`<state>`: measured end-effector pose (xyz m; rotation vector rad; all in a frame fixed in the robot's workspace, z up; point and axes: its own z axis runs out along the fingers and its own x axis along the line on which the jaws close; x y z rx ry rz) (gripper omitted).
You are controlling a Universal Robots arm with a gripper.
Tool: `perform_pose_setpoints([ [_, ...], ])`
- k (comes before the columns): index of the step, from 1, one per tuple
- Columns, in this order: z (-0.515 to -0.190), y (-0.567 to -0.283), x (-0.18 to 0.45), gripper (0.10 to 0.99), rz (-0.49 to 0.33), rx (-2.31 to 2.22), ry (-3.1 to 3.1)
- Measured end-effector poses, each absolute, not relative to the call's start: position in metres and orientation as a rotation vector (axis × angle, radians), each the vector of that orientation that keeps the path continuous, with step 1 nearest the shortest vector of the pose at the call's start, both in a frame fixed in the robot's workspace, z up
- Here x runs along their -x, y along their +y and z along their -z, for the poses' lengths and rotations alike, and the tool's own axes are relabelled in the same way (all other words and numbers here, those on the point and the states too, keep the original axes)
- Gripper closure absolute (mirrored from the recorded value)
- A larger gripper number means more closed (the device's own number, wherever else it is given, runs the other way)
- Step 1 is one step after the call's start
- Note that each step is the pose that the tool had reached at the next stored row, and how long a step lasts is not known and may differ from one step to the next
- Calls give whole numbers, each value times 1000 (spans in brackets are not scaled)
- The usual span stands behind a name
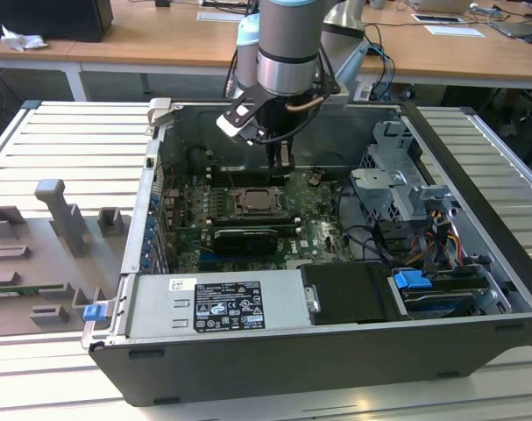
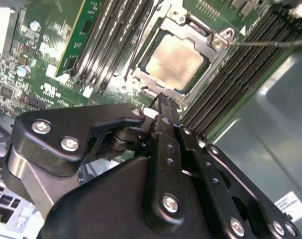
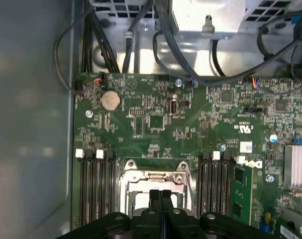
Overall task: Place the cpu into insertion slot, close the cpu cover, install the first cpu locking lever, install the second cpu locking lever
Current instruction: 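Close the cpu cover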
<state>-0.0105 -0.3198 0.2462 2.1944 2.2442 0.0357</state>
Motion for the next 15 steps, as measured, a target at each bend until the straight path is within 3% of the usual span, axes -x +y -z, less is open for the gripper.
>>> perform_pose_setpoints([
  [15, -232, -320, 34, 980, -36, -2182, 2256],
])
